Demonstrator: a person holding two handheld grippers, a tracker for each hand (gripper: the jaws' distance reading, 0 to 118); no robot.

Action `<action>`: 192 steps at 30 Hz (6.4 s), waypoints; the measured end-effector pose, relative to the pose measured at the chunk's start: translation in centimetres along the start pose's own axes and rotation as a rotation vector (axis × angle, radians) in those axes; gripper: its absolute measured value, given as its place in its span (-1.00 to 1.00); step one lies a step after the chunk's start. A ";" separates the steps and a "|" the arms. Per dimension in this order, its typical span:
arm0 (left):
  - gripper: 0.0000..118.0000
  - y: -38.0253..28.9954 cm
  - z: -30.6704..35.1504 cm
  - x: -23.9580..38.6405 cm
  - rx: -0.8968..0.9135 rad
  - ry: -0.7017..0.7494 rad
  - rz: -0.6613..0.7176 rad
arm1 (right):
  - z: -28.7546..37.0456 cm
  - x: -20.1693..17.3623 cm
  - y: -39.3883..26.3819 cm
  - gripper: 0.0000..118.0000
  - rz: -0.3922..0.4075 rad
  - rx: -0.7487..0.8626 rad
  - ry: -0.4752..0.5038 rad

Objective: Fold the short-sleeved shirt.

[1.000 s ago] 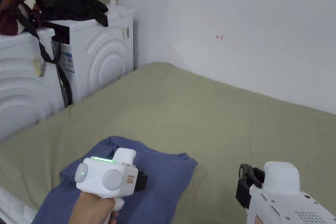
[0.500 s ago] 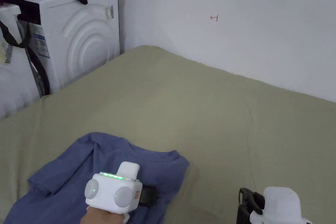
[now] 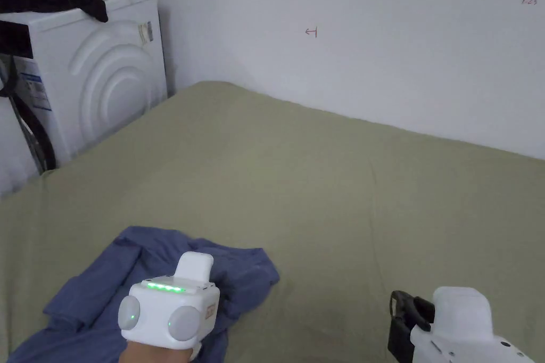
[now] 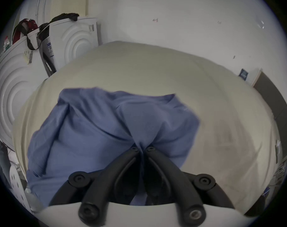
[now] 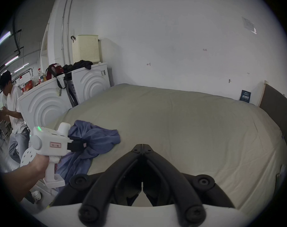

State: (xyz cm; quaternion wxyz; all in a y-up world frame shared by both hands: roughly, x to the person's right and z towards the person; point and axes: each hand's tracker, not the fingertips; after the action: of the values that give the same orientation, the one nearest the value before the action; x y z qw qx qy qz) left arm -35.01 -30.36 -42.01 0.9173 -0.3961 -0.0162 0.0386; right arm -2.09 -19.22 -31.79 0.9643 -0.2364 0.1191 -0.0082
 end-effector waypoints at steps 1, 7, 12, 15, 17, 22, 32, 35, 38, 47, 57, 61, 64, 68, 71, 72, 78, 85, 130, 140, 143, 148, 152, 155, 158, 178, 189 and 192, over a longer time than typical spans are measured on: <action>-0.99 0.3 0.3 0.9 0.027 -0.024 -0.011 | 0.6 0.7 0.0 -0.98 -0.009 0.007 -0.013; -0.99 2.5 2.9 11.3 0.090 -0.219 -0.060 | 6.0 6.7 -0.9 -0.98 -0.051 0.039 -0.118; -0.99 3.9 6.6 23.4 0.154 -0.411 -0.147 | 11.2 12.7 -2.1 -0.98 -0.106 0.064 -0.244; -0.99 4.2 7.2 30.7 0.170 -0.521 -0.217 | 14.3 16.3 -3.1 -0.98 -0.135 0.069 -0.311; -0.99 3.7 7.4 35.1 0.143 -0.594 -0.231 | 16.1 18.4 -3.9 -0.98 -0.153 0.070 -0.354; -0.99 0.1 4.6 45.0 0.027 -0.691 -0.305 | 18.9 22.9 -5.9 -0.98 -0.202 0.056 -0.436; -0.79 -4.9 -0.3 49.6 -0.060 -0.587 -0.417 | 19.4 25.9 -7.8 -0.98 -0.236 0.041 -0.447; 0.19 -4.1 3.1 47.6 0.148 -0.555 -0.491 | 19.4 24.9 -7.6 -0.98 -0.215 0.054 -0.428; 0.19 -2.9 8.9 43.1 0.364 -0.547 -0.446 | 19.5 23.3 -7.2 -0.98 -0.196 0.101 -0.384; 0.91 -4.4 23.7 23.5 0.603 -0.316 -0.387 | 19.6 15.6 -5.3 -0.98 -0.088 0.227 -0.316; -1.00 -6.1 21.7 9.9 0.309 -0.108 -0.211 | 17.5 9.5 -5.6 -0.98 -0.069 0.192 -0.242; -1.00 -5.1 17.3 8.0 0.200 -0.119 -0.191 | 16.7 9.1 -5.9 -0.98 -0.055 0.161 -0.233; -0.66 -4.8 12.2 7.4 0.143 -0.075 -0.246 | 16.3 9.7 -5.9 -0.98 -0.053 0.140 -0.239; 0.61 -4.7 5.2 6.5 0.013 -0.085 -0.265 | 15.6 10.9 -6.0 -0.98 -0.050 0.112 -0.260; 0.64 -5.3 0.9 6.3 -0.077 -0.047 -0.304 | 15.0 12.1 -6.3 -0.98 -0.069 0.089 -0.278; 0.64 -5.6 -0.1 6.3 -0.108 -0.049 -0.305 | 14.8 12.5 -6.4 -0.98 -0.074 0.081 -0.282; 0.29 -6.8 0.6 7.2 -0.149 -0.049 -0.274 | 14.1 14.2 -6.9 -0.98 -0.098 0.054 -0.305; -0.97 -6.9 3.1 8.4 -0.164 -0.117 -0.197 | 13.6 17.2 -7.8 -0.98 -0.145 0.026 -0.319; -1.00 0.2 8.9 10.3 0.106 -0.129 -0.262 | 5.8 36.6 -6.9 -0.93 -0.298 -0.231 -0.420; -1.00 10.9 16.3 8.9 0.309 -0.142 -0.255 | 13.6 31.5 8.9 -0.93 -0.198 0.044 -0.328; -1.00 14.4 19.0 8.6 0.385 -0.132 -0.241 | 15.5 30.8 14.0 -0.93 -0.162 0.140 -0.341; -1.00 21.4 21.2 7.2 0.487 -0.135 -0.231 | 18.0 30.4 22.2 -0.93 -0.143 0.268 -0.347; -1.00 27.2 21.9 6.7 0.562 -0.127 -0.197 | 18.8 30.8 27.9 -0.93 -0.145 0.339 -0.363; -1.00 30.8 21.8 7.0 0.597 -0.104 -0.207 | 18.5 31.2 30.8 -0.93 -0.139 0.382 -0.382; -1.00 34.2 19.9 6.7 0.607 -0.098 -0.196 | 16.9 31.5 32.7 -0.92 -0.139 0.386 -0.394; -1.00 20.8 9.4 8.2 0.383 -0.112 -0.162 | 6.3 35.1 14.3 -0.92 -0.312 0.205 -0.373; -1.00 2.7 13.4 1.4 0.139 -0.135 -0.173 | 17.1 29.7 -7.0 -0.92 -0.254 0.040 -0.322; -1.00 -2.5 12.9 -0.2 0.020 -0.151 -0.097 | 17.6 28.2 -13.5 -0.92 -0.283 -0.089 -0.351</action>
State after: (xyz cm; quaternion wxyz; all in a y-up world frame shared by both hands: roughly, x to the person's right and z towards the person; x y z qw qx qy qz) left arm -35.88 -22.76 -31.34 0.9181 -0.3817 -0.1043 0.0239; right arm 29.99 -25.23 -16.82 0.9480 -0.2910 -0.0848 -0.0968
